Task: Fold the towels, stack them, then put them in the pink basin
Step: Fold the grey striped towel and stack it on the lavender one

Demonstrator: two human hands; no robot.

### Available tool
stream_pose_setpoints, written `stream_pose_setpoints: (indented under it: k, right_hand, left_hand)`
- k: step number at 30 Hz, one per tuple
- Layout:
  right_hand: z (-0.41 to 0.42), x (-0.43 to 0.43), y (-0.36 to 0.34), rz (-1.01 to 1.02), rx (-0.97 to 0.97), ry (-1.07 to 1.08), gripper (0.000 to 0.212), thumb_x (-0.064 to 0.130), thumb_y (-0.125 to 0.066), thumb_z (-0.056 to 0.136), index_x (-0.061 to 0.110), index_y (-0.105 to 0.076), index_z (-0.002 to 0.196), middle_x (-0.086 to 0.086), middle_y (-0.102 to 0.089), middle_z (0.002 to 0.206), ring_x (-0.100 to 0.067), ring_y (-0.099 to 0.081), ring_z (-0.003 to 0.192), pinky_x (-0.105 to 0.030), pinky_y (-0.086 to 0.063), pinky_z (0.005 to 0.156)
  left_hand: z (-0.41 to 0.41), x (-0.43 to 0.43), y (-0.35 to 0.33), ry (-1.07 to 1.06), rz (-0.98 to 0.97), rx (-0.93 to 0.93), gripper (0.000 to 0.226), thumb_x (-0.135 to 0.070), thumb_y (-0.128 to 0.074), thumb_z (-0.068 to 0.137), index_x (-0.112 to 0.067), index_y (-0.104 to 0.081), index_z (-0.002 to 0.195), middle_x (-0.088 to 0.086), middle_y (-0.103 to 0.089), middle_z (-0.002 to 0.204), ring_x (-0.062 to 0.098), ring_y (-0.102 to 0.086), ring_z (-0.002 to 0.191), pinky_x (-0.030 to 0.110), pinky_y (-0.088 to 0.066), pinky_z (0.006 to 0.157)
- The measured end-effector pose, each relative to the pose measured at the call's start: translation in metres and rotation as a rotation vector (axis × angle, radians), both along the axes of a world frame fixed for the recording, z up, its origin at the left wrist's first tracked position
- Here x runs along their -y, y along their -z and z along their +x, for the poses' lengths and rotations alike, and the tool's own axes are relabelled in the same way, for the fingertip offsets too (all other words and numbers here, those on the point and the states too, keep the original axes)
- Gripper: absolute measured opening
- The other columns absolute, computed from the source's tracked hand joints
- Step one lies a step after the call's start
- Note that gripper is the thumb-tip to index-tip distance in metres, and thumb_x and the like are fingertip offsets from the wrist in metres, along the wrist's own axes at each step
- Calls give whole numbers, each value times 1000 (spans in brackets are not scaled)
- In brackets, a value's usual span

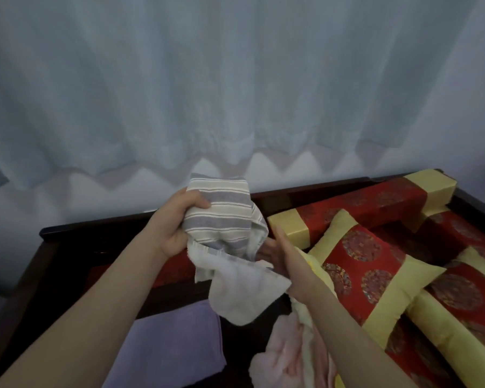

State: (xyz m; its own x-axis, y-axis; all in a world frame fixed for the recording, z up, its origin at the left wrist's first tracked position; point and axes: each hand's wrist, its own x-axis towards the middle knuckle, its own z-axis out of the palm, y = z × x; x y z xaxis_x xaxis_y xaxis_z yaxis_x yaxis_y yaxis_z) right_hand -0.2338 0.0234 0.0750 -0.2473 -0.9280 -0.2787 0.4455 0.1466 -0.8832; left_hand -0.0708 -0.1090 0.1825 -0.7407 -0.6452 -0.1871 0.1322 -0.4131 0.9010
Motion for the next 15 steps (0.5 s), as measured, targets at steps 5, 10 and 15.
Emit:
stream_pose_setpoints:
  k: [5,10,15]
  right_hand:
    - [25,14,-8,76,-650,328,64,52,-75,72,23,-52,124,-2,-60,116,-15,-60,99,-36,-51,89]
    - [42,15,3,-18,-872,357,45,39,-65,85,17,-53,48,8,-51,45,-1,-43,46,-25,-36,52]
    - [50,21,-6,34,-87,273,25,28,-50,91,16,-70,81,7,-73,87,-11,-65,92,-33,-45,85]
  left_hand:
    - [20,-3,7,-56,-17,20,59,-1,-53,62,1,-57,121,24,-62,111,35,-63,94,39,-57,77]
    - [37,-6,13,-53,4,-3,48,0,-52,60,-4,-65,106,18,-70,95,29,-68,81,35,-58,72]
    - [38,-13,22,-10,-26,56,50,1,-53,59,-4,-65,106,20,-66,97,29,-64,84,34,-55,73]
